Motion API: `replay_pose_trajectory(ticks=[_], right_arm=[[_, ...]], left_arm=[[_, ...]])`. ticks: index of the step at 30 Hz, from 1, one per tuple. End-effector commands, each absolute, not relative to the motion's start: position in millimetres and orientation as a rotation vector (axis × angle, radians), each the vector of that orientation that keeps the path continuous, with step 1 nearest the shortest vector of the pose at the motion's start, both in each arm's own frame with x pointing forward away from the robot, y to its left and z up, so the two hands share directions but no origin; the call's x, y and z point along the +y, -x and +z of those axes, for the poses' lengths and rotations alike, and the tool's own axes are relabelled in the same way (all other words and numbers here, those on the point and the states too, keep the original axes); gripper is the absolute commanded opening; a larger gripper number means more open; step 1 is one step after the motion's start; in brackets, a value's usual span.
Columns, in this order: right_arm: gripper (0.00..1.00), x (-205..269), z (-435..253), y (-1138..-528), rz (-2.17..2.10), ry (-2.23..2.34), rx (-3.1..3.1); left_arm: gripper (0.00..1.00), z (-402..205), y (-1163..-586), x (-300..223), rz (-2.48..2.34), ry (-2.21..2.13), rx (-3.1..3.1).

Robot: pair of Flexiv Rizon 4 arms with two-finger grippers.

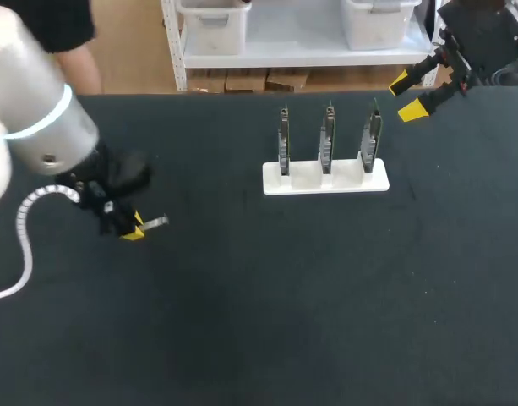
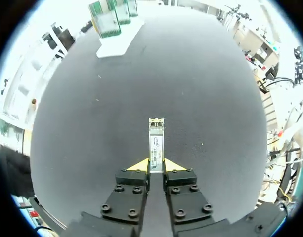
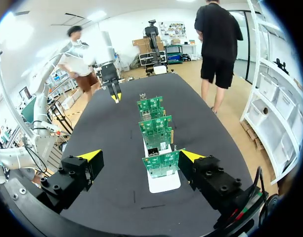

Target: Pick up the optical module with the left hand, and insert it into the network port with the right hand.

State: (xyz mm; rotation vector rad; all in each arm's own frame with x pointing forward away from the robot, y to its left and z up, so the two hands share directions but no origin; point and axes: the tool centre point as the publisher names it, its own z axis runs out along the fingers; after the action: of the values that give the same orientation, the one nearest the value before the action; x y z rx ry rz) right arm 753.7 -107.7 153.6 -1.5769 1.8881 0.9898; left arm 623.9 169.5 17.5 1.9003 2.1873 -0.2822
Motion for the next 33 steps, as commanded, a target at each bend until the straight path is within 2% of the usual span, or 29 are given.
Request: replay_pose_trajectory(ticks=[1,16,21,28,33], right_arm=[[1.00,-107,154,-753,0.987,1.576,1.889],[1.00,-107,154,-753,0.987,1.576,1.889],[1.00,-107,154,-753,0.987,1.576,1.889],[1.00,-107,154,-753,0.987,1.576,1.889],[1.00,-107,154,-753,0.987,1.576,1.889]], left_arm=[[0.00,29,-607,180,-0.320,-1.815,2.111],[0.00,29,-607,180,-0.320,-1.815,2.111],[0.00,38,-615,148,-0.460,-1.816,1.980],[0.00,92,-642,82,-0.612,-1.794,1.703],[0.00,121,-655,65,-0.637,-1.756,1.619]])
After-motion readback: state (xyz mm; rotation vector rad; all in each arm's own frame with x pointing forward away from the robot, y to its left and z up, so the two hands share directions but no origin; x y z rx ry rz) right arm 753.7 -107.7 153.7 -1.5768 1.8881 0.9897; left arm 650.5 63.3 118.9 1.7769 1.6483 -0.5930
